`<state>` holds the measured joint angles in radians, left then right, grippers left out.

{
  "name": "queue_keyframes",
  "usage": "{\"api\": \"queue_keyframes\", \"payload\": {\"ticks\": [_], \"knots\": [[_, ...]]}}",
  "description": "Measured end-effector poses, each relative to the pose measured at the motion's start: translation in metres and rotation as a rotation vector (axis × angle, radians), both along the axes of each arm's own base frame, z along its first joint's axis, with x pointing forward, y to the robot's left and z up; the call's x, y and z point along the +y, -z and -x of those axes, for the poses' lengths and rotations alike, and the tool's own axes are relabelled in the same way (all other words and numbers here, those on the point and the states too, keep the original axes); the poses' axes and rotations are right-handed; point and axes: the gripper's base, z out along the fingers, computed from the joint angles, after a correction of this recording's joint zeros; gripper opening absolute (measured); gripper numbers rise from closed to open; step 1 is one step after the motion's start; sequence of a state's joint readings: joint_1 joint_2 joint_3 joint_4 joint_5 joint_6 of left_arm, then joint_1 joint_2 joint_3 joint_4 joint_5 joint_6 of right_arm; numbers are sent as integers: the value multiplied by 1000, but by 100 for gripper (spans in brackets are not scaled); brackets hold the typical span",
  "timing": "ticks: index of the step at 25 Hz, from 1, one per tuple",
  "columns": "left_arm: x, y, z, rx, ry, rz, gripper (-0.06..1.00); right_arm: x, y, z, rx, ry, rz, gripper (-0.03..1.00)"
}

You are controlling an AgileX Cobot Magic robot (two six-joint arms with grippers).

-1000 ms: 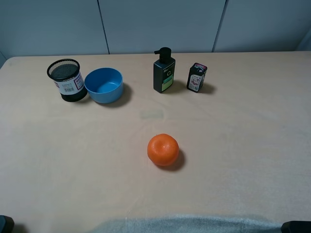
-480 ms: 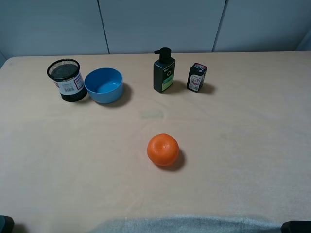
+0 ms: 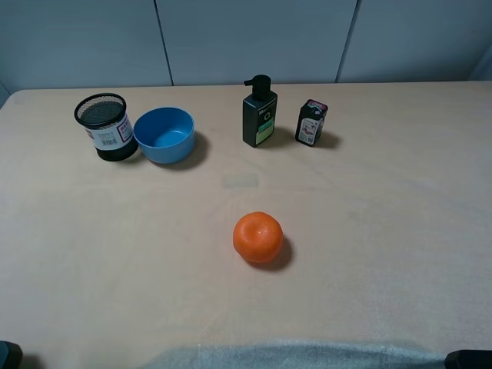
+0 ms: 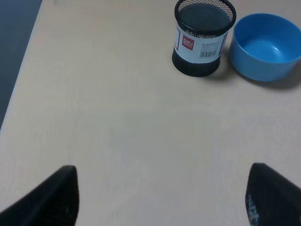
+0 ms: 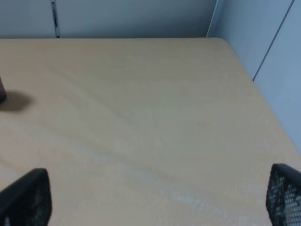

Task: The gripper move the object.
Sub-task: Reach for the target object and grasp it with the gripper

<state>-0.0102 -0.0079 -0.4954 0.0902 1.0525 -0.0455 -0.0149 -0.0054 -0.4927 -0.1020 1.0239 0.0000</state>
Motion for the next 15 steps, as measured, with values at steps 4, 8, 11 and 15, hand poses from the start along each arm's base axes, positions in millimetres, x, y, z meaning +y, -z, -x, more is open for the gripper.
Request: {"api": "queue_keyframes", "payload": {"ticks": [4, 8, 11, 15], "knots": [[0, 0, 0, 0, 0, 0, 79, 0, -3, -7, 42, -3, -5, 69], [0, 0, 0, 0, 0, 0, 79, 4, -22, -29, 101, -30, -49, 69], [0, 0, 0, 0, 0, 0, 79, 8, -37, -48, 164, -55, -104, 69], [0, 0, 0, 0, 0, 0, 79, 14, -52, -77, 250, -82, -176, 69]]}}
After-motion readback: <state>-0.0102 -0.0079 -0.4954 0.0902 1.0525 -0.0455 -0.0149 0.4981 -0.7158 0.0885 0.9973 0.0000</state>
